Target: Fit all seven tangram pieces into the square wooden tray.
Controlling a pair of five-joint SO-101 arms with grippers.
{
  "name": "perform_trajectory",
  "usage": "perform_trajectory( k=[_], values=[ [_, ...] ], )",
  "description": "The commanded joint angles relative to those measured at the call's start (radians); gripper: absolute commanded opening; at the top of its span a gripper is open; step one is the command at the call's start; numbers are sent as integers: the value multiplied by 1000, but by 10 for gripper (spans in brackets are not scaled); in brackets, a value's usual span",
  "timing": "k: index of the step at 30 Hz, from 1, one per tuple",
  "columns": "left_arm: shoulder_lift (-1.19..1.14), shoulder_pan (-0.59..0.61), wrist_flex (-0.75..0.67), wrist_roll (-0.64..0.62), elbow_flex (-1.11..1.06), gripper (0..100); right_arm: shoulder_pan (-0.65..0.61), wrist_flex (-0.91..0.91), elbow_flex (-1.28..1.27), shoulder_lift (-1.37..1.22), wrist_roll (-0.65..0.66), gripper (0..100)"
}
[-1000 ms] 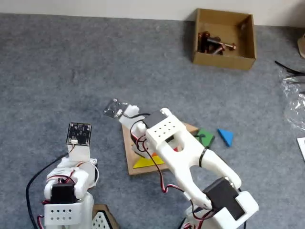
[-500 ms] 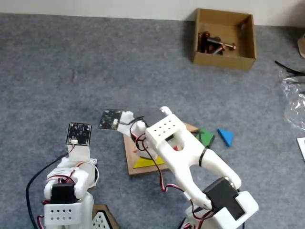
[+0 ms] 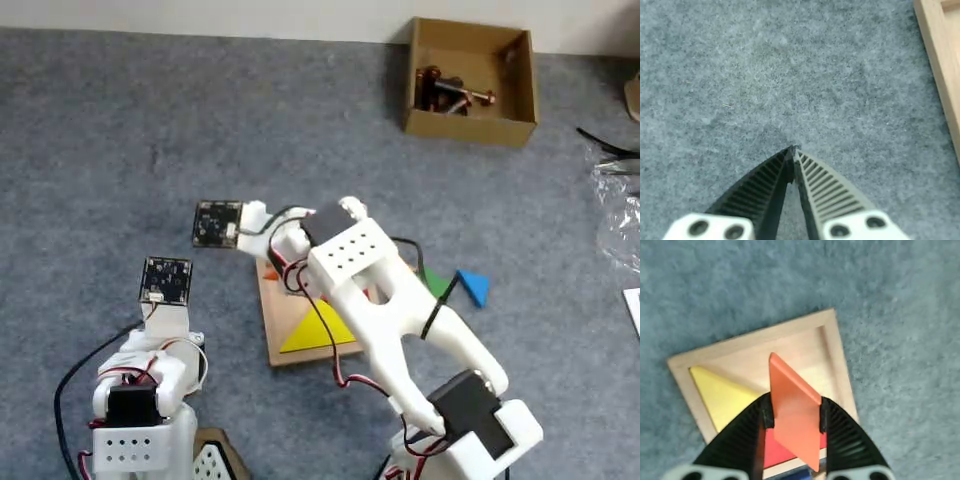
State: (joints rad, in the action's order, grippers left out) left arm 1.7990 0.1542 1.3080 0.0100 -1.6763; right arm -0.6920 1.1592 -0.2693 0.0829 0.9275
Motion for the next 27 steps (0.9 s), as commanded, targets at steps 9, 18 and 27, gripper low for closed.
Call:
perform_trajectory(
  k=[9, 18, 27],
  values=[
    [-2, 10, 5, -5, -21, 6, 36, 13, 234, -189, -87, 10],
    [-2, 10, 5, -5, -21, 6, 68, 12, 236, -272, -87, 11],
    [-2, 10, 5, -5, -21, 6, 85, 5, 236, -294, -81, 85]
  ],
)
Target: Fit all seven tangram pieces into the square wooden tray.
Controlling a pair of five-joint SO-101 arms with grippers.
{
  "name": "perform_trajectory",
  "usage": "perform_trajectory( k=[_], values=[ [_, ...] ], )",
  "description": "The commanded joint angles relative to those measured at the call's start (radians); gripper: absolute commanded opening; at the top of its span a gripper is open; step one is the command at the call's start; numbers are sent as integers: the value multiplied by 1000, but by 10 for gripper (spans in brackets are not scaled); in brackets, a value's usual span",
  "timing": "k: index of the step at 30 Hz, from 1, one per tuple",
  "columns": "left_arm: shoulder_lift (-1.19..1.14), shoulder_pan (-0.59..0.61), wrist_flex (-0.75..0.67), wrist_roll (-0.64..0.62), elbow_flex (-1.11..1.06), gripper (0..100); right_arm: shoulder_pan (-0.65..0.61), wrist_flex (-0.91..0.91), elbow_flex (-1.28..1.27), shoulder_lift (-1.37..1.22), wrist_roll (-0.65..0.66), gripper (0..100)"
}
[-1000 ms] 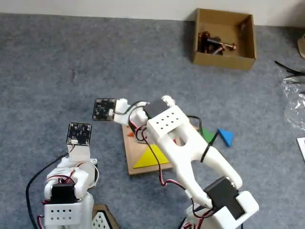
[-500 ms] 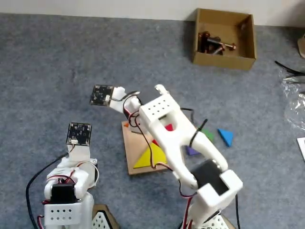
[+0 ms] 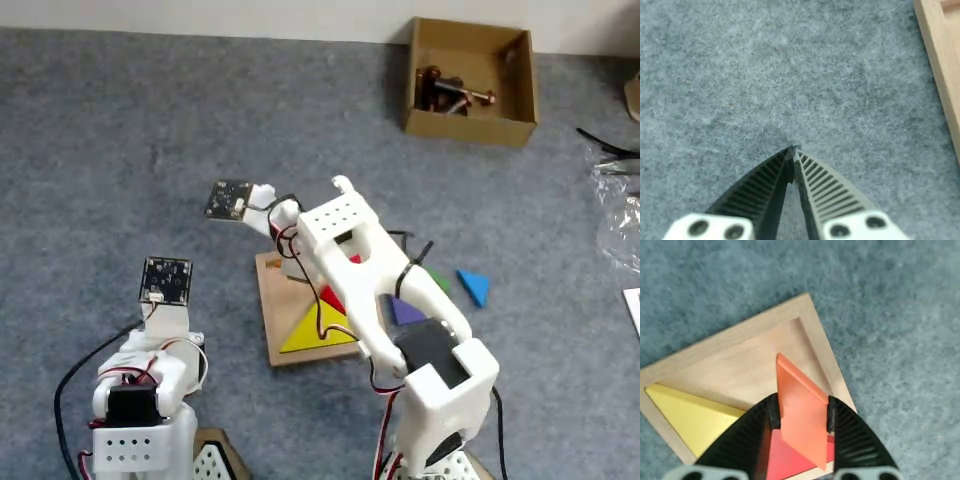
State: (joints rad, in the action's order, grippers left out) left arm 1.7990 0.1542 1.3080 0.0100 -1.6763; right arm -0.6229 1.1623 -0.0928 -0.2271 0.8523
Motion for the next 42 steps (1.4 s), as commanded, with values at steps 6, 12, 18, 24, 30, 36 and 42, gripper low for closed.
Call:
perform_trajectory(
  k=[6, 12, 18, 24, 30, 36, 42],
  values=[
    [-2, 10, 5, -5, -21, 6, 15, 2, 53, 16, -3, 88],
    [-2, 10, 5, -5, -21, 6, 15, 5, 51, 15, 40, 89],
    [-2, 10, 5, -5, -21, 6, 4, 4, 50, 15, 44, 152],
    [-2, 10, 5, -5, -21, 6, 4, 8, 48, 15, 44, 156],
    [-2, 10, 5, -5, -21, 6, 4, 8, 48, 15, 38, 156],
    [-2, 10, 5, -5, -21, 6, -44, 1, -15, 16, 37, 74],
    [-2, 10, 5, -5, -21, 6, -82, 1, -24, 16, 15, 5]
  ],
)
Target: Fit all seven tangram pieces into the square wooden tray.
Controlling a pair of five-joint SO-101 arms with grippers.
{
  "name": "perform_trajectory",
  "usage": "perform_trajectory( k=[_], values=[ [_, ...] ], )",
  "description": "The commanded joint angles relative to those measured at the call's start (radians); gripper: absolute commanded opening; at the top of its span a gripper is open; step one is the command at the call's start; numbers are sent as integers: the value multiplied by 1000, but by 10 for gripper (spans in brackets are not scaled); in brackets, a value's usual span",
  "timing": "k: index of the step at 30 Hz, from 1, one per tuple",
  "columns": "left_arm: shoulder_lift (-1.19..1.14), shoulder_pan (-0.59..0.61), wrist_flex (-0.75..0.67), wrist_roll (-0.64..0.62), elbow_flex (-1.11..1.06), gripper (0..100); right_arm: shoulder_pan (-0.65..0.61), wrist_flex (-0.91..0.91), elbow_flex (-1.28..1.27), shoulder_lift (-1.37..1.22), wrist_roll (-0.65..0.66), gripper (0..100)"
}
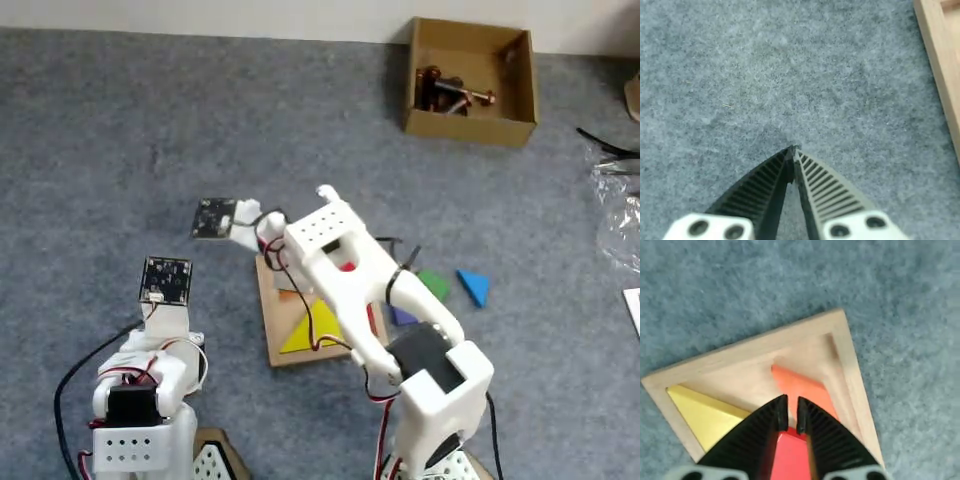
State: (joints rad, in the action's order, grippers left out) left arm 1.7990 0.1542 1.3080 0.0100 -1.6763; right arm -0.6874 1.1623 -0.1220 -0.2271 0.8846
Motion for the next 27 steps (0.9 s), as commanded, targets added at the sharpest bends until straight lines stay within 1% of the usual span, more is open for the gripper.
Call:
perform_trajectory(
  k=[1, 4, 10, 17, 27],
  values=[
    [-2, 10, 5, -5, -21, 6, -18, -1, 5, 16, -46, 5],
    [-2, 10, 5, -5, -21, 6, -18, -47, 1, 15, -101, 5],
    [-2, 10, 5, -5, -21, 6, -27, -148, -84, 16, -133, 5],
    [-2, 10, 5, -5, -21, 6, -21, -153, -88, 15, -144, 5],
    [-2, 10, 5, -5, -21, 6, 82, -145, -91, 13, -138, 5]
  ],
)
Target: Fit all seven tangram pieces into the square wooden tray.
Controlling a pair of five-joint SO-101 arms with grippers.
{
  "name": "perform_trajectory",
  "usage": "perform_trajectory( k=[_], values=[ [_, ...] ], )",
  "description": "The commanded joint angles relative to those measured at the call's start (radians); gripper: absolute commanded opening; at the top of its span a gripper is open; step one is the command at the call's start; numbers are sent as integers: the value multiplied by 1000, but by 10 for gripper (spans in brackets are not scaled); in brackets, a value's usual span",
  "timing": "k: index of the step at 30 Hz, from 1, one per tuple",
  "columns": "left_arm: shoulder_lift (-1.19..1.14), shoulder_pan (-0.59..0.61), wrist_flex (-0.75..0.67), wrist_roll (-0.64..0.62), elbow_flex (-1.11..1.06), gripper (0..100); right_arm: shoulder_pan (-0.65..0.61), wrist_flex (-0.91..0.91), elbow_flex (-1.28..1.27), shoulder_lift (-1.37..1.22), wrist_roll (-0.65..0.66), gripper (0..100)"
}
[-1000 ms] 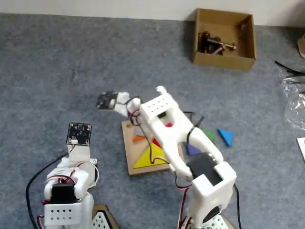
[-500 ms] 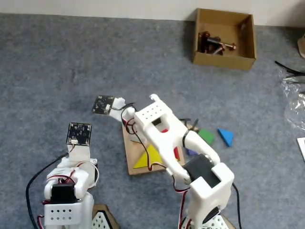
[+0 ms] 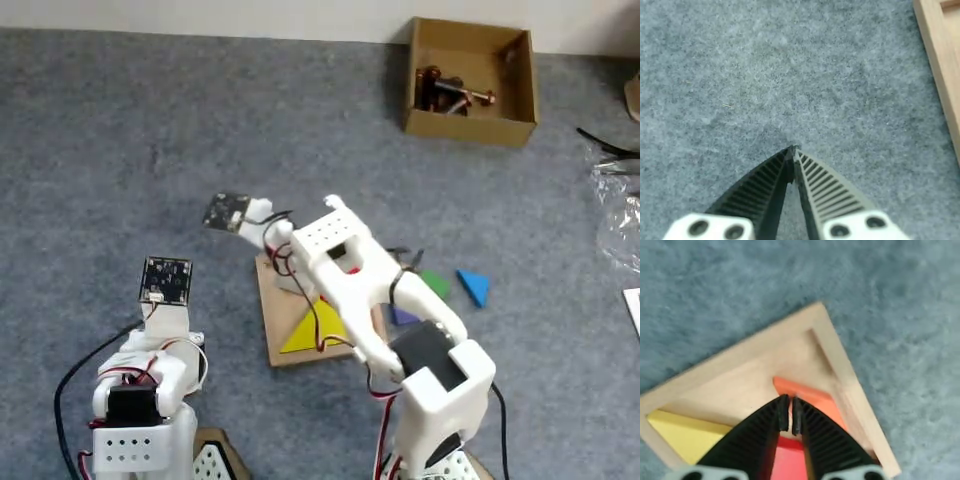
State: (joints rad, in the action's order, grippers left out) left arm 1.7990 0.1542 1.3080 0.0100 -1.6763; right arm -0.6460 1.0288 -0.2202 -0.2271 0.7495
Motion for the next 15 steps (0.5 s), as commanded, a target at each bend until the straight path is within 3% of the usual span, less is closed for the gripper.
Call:
perform_trajectory(
  k=[1, 15],
  values=[
    [-2, 10, 5, -5, -21, 6, 48, -12, 7, 13, -3, 5],
    [-2, 10, 5, -5, -21, 6, 119, -13, 13, 21, -5, 5]
  ],
)
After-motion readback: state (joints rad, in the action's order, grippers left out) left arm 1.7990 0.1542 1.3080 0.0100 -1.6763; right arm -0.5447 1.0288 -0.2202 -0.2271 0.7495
